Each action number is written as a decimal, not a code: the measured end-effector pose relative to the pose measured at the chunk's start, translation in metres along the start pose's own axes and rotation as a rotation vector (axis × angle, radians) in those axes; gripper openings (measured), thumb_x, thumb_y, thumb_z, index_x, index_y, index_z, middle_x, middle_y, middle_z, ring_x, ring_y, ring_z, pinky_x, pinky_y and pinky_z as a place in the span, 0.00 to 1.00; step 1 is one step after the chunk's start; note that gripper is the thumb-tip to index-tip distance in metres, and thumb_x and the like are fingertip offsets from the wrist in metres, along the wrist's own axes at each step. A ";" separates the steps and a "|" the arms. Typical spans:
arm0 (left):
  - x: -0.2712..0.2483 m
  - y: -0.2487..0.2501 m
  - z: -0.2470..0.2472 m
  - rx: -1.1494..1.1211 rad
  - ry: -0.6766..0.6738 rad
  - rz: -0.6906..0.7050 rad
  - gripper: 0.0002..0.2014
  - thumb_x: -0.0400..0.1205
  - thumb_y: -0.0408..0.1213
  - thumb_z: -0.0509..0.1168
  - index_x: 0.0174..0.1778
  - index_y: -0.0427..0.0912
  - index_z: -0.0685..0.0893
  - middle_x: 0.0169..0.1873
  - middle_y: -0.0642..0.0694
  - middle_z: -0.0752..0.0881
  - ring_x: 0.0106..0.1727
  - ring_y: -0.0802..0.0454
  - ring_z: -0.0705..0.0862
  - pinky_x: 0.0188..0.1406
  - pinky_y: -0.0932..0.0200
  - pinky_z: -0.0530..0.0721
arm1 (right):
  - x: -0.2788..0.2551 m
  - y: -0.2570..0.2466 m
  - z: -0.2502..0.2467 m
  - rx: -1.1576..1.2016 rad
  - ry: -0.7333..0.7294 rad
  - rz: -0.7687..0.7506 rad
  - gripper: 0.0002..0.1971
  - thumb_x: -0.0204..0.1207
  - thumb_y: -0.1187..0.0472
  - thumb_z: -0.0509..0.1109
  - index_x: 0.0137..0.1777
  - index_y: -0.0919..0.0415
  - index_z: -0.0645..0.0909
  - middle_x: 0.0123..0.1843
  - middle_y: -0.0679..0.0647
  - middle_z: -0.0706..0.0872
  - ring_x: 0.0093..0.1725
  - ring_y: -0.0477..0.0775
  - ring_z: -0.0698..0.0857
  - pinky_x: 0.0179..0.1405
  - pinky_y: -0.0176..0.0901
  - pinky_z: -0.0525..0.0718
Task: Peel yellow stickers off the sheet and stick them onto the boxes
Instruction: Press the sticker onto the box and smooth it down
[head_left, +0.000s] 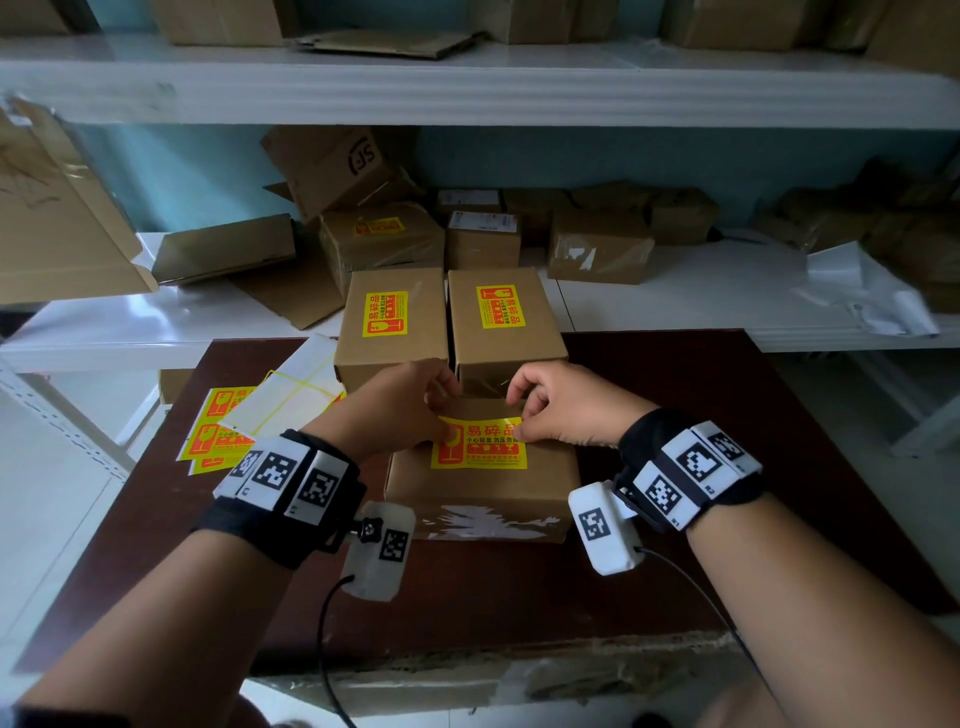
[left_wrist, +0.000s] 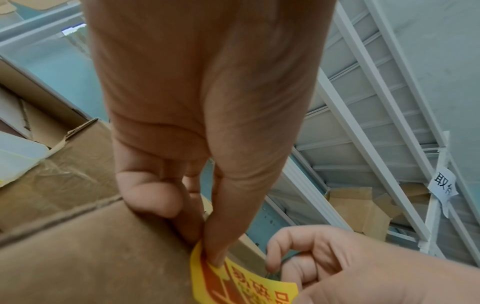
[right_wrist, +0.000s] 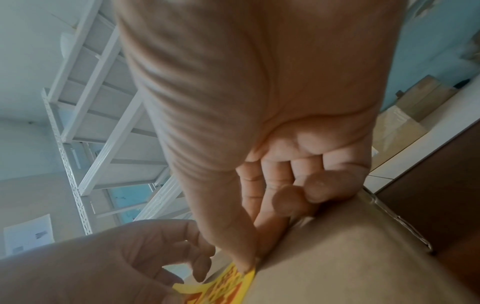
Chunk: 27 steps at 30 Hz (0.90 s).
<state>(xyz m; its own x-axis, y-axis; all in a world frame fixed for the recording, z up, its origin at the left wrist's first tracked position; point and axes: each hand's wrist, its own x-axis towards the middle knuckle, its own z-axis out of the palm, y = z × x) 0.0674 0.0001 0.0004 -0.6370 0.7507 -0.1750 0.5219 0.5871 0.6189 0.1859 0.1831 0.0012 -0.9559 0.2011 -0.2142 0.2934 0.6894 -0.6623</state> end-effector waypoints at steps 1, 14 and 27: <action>0.000 0.001 0.000 0.015 0.000 -0.001 0.19 0.74 0.32 0.78 0.55 0.54 0.80 0.52 0.53 0.83 0.51 0.54 0.83 0.46 0.58 0.87 | 0.000 0.000 0.000 -0.006 0.004 -0.001 0.16 0.71 0.66 0.82 0.53 0.52 0.81 0.39 0.50 0.90 0.38 0.45 0.87 0.42 0.40 0.85; -0.001 0.001 -0.001 0.056 0.003 0.005 0.19 0.75 0.34 0.77 0.55 0.54 0.79 0.51 0.54 0.81 0.51 0.54 0.81 0.45 0.61 0.82 | -0.001 -0.001 -0.002 -0.015 -0.002 0.004 0.17 0.72 0.64 0.82 0.57 0.54 0.82 0.42 0.51 0.91 0.41 0.46 0.88 0.47 0.43 0.86; -0.001 -0.010 -0.006 0.164 0.024 -0.085 0.26 0.71 0.48 0.81 0.61 0.53 0.78 0.60 0.47 0.77 0.58 0.48 0.80 0.56 0.55 0.80 | 0.001 0.002 -0.002 -0.018 0.013 0.006 0.16 0.70 0.63 0.83 0.50 0.49 0.80 0.41 0.49 0.91 0.38 0.44 0.87 0.42 0.40 0.83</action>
<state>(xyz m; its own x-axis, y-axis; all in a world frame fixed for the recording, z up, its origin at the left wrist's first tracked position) 0.0594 -0.0085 -0.0015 -0.6951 0.6902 -0.2013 0.5500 0.6908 0.4693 0.1855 0.1860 0.0017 -0.9542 0.2142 -0.2089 0.2991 0.7002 -0.6482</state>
